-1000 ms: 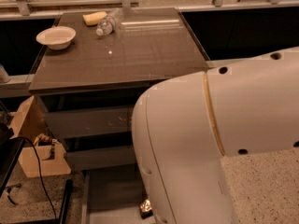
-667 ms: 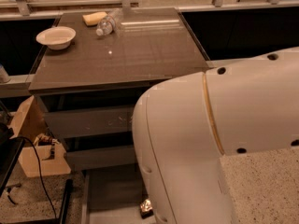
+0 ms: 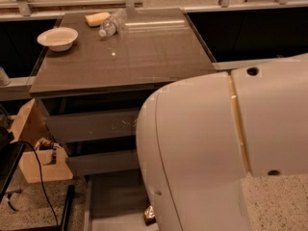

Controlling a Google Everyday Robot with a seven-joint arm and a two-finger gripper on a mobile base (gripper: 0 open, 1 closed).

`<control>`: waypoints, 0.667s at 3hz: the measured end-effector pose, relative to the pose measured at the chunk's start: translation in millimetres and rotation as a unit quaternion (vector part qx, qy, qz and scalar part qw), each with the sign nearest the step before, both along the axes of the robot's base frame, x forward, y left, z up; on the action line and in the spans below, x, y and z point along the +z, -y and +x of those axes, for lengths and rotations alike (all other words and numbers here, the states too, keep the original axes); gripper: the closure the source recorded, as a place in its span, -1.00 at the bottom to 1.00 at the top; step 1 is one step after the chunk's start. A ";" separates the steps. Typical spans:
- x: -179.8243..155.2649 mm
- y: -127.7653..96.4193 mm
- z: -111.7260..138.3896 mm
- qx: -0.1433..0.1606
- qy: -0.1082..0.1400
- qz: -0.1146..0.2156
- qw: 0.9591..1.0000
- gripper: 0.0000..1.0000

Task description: Place orange can into bottom drawer

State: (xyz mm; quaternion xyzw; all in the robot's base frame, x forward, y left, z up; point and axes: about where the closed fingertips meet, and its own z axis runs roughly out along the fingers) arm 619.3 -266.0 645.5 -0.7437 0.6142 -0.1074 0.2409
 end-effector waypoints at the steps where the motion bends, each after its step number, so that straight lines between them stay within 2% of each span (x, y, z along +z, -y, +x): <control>1: 15.0 15.7 7.0 -0.024 0.051 -0.014 0.998 1.00; 2: 22.1 26.5 13.8 -0.039 0.082 -0.025 0.996 1.00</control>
Offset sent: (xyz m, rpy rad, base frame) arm 0.0208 -0.0405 0.0295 -0.0785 -0.2365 -0.1165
